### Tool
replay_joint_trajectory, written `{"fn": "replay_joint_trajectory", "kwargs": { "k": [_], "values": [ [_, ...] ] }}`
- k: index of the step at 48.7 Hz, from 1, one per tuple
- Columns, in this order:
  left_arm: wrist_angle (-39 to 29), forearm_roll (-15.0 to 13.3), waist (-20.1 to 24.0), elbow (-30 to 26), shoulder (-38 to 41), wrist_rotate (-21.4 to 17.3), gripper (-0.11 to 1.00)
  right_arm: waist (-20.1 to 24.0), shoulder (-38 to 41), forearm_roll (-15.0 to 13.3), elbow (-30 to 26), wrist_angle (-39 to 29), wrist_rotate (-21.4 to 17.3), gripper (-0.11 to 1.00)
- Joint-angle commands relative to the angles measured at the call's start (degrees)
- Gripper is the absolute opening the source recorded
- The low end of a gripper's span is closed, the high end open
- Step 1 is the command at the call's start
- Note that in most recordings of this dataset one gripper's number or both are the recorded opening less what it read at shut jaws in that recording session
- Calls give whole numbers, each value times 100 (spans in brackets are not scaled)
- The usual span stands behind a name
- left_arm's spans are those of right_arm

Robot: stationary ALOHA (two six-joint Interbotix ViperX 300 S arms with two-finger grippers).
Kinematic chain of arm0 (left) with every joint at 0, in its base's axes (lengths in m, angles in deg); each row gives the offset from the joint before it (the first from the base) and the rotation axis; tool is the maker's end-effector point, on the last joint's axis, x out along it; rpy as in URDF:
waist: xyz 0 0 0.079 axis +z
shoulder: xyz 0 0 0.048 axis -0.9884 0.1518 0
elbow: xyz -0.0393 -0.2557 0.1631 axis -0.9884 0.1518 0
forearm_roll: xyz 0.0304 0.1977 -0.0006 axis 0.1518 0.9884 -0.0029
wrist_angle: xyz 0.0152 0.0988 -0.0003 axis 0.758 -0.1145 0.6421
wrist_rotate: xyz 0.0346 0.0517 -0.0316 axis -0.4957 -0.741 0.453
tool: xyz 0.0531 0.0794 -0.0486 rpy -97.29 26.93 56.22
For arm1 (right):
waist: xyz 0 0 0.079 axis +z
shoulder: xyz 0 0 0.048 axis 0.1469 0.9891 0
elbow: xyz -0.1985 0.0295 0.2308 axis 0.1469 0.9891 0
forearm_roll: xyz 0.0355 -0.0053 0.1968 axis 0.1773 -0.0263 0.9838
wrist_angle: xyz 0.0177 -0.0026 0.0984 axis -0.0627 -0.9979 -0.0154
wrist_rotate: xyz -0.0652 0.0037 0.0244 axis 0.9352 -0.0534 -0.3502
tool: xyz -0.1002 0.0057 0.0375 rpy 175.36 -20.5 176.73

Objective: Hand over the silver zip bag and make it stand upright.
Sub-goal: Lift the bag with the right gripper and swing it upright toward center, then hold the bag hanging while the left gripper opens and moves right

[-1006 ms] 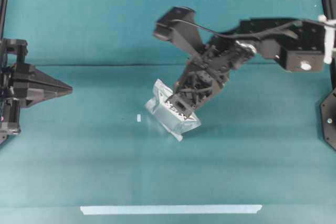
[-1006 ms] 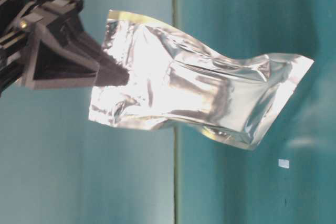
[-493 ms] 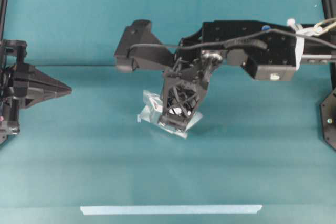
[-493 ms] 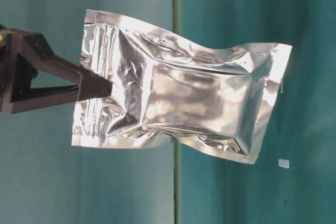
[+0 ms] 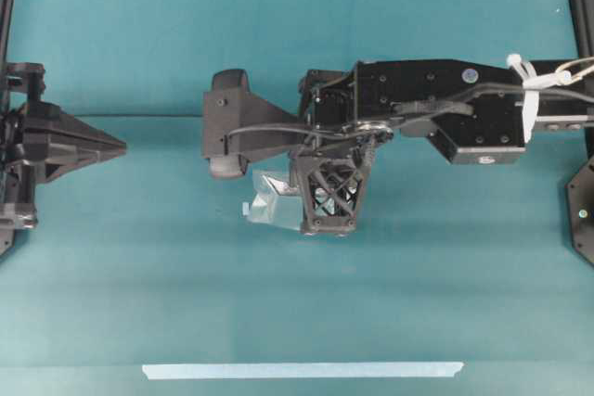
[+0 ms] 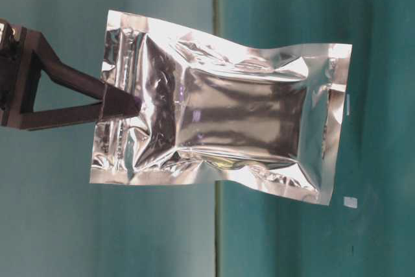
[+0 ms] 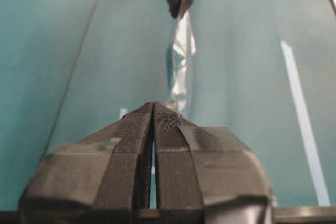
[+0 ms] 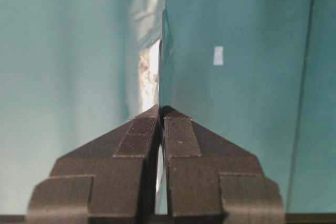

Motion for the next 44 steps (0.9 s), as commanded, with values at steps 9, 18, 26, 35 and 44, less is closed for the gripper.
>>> {"fn": "replay_joint_trajectory", "kwargs": {
  "k": [9,18,26,35,44],
  "values": [
    [105,9,114,-62,149,325,-1,88,-70,-62,0,97,255,2],
    [185,9,132,-62,466,598,-1,105,-70,-123,105,123,466,2],
    [299,9,132,-70,773,686,0,105,-62,-167,185,132,501,2],
    [492,9,132,-44,896,694,3,105,-26,-158,185,211,510,2],
    [483,9,132,-26,905,712,40,105,35,-220,193,220,580,2]
  ]
}}
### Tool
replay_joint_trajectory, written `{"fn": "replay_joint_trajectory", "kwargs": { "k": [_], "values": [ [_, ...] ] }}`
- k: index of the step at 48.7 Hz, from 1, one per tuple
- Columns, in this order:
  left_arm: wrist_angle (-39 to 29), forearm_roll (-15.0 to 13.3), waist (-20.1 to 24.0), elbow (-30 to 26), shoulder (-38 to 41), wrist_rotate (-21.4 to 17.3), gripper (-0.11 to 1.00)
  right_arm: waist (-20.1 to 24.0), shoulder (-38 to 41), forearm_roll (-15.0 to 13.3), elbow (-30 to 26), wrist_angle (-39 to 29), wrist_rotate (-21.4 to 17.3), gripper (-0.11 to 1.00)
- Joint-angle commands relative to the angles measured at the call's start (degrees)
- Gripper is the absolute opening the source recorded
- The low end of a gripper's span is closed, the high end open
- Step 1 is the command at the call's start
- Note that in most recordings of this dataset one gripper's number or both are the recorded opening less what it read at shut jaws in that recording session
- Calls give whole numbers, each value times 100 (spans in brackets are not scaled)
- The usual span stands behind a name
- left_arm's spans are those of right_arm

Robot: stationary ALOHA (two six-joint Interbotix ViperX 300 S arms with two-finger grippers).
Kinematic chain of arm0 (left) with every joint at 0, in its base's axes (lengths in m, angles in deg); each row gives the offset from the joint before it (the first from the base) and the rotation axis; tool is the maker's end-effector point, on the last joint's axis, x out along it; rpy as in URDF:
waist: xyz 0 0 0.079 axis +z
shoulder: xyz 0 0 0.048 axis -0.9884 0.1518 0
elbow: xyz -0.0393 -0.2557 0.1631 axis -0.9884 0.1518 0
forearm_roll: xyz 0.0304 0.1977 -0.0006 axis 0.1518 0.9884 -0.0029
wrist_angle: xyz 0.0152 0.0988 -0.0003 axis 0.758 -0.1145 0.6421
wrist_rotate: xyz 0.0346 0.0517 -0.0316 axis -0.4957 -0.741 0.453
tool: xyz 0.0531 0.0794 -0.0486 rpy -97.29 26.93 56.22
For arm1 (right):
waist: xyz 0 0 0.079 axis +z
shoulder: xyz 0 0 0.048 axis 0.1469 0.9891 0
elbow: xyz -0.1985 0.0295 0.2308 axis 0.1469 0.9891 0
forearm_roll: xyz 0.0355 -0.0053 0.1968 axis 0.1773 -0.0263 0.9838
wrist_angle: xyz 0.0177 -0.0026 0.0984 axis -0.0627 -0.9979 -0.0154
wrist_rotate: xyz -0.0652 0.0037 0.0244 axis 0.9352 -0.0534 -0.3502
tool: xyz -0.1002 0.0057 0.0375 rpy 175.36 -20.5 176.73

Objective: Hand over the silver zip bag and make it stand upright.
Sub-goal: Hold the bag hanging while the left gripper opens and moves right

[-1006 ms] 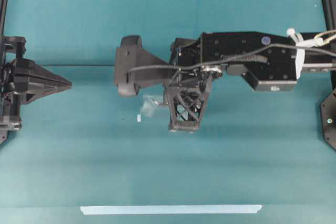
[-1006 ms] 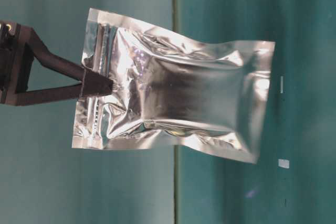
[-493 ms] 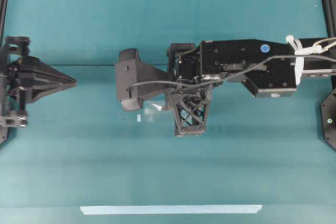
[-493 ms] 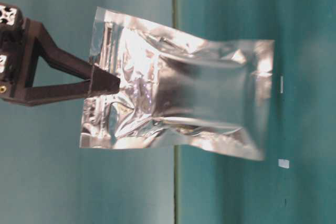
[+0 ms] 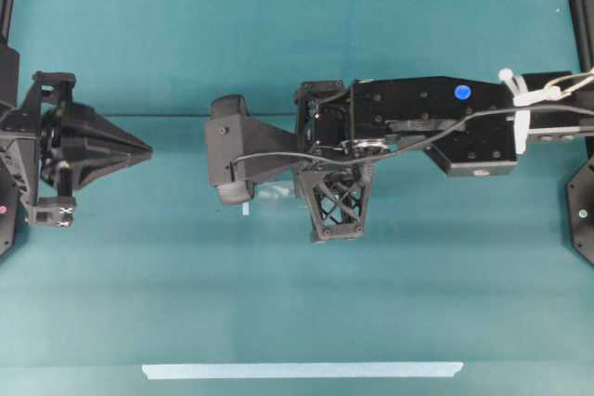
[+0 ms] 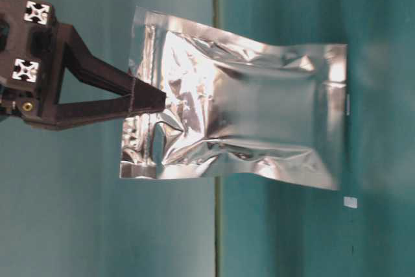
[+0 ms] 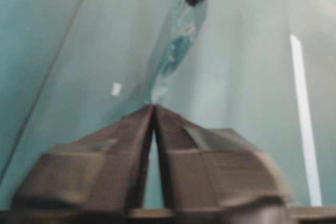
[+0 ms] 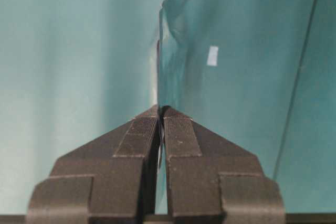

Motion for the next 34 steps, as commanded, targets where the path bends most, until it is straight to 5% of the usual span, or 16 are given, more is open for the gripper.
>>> {"fn": "replay_joint_trajectory", "kwargs": {
  "k": [1,10,34],
  "values": [
    [53,9,18,-53,26,-9,46,18,-44,-62,-35,35,88,2],
    [-26,0,9,0,88,-70,94,18,-35,-141,-35,35,88,2],
    [-88,9,9,35,79,-193,89,18,-35,-281,18,35,105,2]
  ]
}}
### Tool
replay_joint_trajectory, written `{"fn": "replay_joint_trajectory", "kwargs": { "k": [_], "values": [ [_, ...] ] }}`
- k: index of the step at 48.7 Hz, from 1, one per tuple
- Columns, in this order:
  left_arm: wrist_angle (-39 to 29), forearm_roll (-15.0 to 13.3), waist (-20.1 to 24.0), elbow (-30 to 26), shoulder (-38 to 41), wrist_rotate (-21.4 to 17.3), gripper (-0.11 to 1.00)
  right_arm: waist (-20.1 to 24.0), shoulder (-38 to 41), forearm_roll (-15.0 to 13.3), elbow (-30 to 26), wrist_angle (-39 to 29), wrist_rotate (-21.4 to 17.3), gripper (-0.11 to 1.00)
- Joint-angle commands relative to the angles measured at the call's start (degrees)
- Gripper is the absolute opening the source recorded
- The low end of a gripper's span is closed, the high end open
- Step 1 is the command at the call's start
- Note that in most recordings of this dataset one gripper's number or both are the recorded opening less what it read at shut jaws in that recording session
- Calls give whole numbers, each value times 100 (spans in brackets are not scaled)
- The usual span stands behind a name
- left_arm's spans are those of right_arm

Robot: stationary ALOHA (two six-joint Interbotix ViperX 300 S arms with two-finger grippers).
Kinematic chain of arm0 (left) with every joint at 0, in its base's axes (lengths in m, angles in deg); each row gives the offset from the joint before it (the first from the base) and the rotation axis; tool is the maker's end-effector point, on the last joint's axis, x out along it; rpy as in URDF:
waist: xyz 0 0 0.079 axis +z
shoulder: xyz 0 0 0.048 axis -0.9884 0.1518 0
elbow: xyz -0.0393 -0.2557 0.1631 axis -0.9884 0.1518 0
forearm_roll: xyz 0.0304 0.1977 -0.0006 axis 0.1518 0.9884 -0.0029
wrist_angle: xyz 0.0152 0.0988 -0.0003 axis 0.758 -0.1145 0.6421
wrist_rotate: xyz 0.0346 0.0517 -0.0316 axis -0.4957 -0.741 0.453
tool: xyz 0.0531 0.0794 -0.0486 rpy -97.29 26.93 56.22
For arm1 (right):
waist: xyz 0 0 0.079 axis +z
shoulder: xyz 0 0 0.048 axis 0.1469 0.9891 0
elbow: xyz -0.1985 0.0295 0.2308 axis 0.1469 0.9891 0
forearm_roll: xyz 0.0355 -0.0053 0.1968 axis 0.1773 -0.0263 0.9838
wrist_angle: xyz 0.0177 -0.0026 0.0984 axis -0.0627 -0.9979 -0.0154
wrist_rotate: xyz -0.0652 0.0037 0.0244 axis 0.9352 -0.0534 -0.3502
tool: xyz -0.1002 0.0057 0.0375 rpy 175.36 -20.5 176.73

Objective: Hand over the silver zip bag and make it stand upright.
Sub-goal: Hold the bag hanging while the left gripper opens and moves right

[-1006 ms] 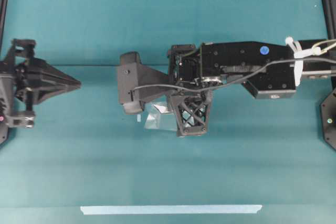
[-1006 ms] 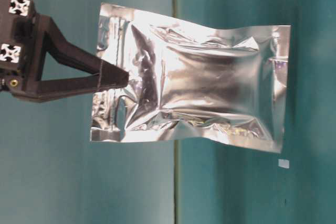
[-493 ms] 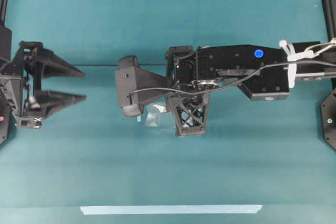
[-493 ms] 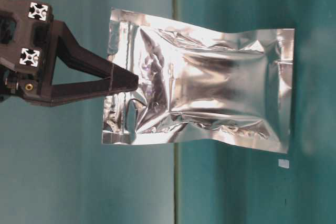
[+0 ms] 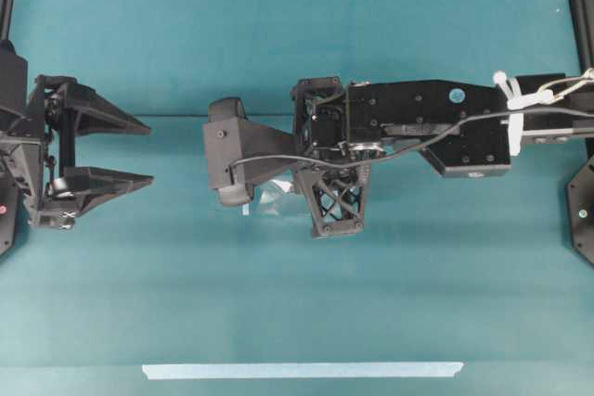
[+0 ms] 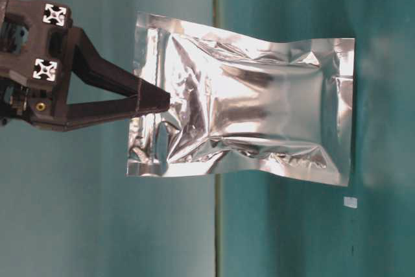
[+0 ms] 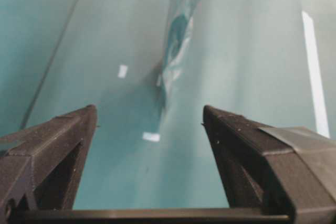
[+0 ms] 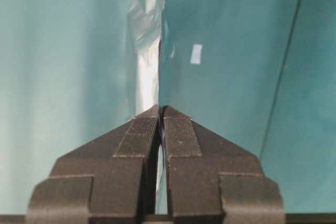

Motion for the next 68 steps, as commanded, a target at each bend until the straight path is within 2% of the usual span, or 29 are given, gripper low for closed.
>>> {"fn": "replay_joint_trajectory", "kwargs": {
  "k": [1,41,55,68],
  "values": [
    [18,9,9,-44,18,-9,89,18,-70,-26,-26,26,53,2],
    [18,9,9,-35,26,-9,89,114,-53,-26,26,9,70,2],
    [26,9,0,-44,26,-9,89,123,-44,-26,-9,-26,237,2],
    [483,9,-44,-53,527,26,89,114,-44,-26,-9,26,237,2]
  ]
}}
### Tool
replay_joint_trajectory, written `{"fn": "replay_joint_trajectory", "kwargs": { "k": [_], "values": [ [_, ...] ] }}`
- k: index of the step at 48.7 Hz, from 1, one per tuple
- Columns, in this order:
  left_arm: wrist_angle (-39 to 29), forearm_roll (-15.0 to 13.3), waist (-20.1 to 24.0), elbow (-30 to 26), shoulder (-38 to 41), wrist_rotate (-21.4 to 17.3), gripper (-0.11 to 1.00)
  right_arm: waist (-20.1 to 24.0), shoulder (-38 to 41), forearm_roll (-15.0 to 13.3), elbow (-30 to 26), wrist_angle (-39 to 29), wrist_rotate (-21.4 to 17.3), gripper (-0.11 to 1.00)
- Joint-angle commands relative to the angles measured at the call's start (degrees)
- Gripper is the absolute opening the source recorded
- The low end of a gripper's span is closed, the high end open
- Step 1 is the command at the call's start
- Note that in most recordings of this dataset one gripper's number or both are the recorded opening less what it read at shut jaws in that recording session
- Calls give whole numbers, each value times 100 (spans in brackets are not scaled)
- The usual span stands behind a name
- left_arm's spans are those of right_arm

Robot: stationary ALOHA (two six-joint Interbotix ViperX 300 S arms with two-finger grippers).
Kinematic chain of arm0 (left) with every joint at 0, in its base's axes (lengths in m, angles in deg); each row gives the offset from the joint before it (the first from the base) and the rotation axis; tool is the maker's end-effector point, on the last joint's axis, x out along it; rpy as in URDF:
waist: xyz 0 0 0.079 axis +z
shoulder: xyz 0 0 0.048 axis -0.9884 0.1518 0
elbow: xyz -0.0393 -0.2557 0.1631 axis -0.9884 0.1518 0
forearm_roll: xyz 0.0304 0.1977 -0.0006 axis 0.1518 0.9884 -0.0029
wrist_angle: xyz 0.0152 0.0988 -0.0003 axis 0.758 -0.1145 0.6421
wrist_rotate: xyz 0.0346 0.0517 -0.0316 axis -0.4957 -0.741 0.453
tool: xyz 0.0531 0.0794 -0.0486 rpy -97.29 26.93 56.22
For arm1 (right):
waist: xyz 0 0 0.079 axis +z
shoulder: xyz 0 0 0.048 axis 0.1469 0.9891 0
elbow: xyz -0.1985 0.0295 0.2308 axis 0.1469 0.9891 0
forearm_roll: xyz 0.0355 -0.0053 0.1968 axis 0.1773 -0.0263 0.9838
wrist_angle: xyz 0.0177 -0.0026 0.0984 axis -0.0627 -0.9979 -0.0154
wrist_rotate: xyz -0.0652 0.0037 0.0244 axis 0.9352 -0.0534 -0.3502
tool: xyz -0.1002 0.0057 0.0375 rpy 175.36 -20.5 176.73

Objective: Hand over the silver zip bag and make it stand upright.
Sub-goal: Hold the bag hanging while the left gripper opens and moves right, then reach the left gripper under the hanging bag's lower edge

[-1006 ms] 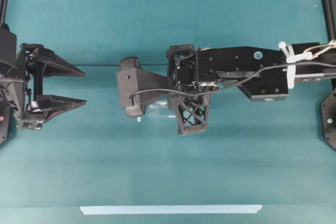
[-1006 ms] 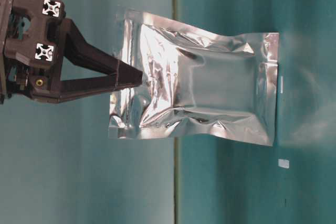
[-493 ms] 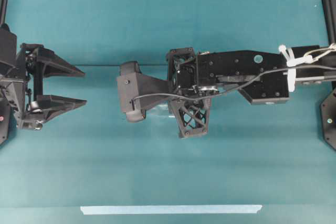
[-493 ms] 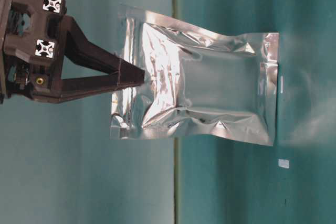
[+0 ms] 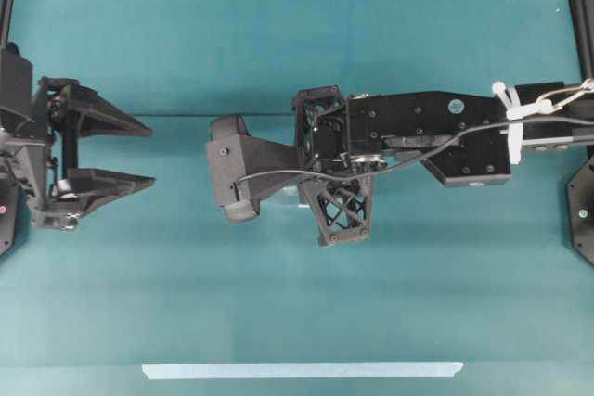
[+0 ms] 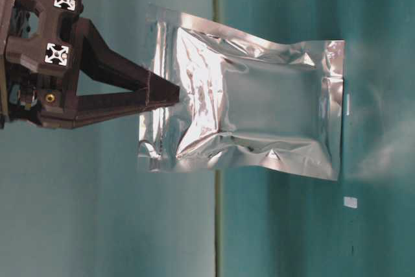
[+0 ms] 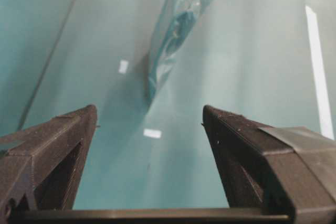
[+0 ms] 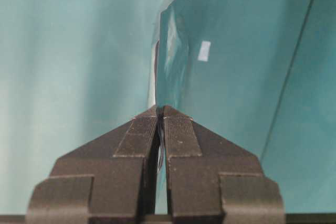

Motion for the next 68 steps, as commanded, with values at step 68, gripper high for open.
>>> {"fn": "replay_joint_trajectory", "kwargs": {
  "k": [68],
  "values": [
    [4104,18,-229,-1828,5616,0,91,35,-44,-18,-35,229,18,2]
  ]
}}
